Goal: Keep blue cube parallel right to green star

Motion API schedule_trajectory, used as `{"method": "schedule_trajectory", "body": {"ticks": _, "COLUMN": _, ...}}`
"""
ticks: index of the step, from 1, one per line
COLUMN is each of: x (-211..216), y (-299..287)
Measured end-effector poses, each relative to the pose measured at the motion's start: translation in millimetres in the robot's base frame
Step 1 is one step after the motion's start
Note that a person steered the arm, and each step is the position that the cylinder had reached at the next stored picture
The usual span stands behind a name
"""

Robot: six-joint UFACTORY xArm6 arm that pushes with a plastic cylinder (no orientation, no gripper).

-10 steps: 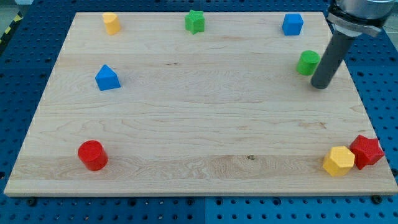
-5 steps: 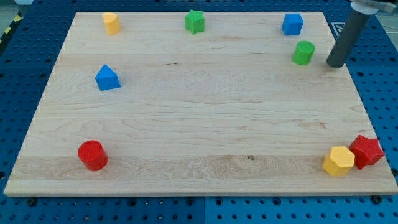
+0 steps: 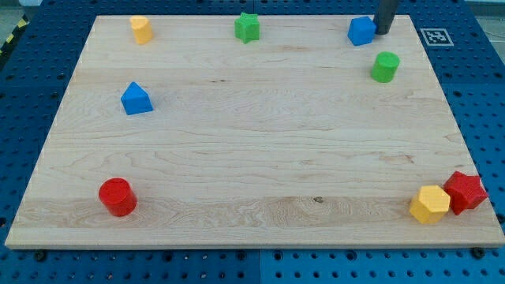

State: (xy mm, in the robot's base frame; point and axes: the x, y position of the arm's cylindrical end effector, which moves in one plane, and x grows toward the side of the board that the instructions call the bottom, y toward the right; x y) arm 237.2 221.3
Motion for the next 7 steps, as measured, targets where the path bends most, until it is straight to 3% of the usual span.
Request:
{"method": "schedule_trajectory", "body": {"ticks": 4, "x": 2.3, "y": -113.6}}
{"method": "schedule_trajectory", "body": {"ticks": 5, "x": 1.6, "y": -112.1}}
{"method": "schedule_trajectory", "body": {"ticks": 7, "x": 58.1, "y": -94.7}}
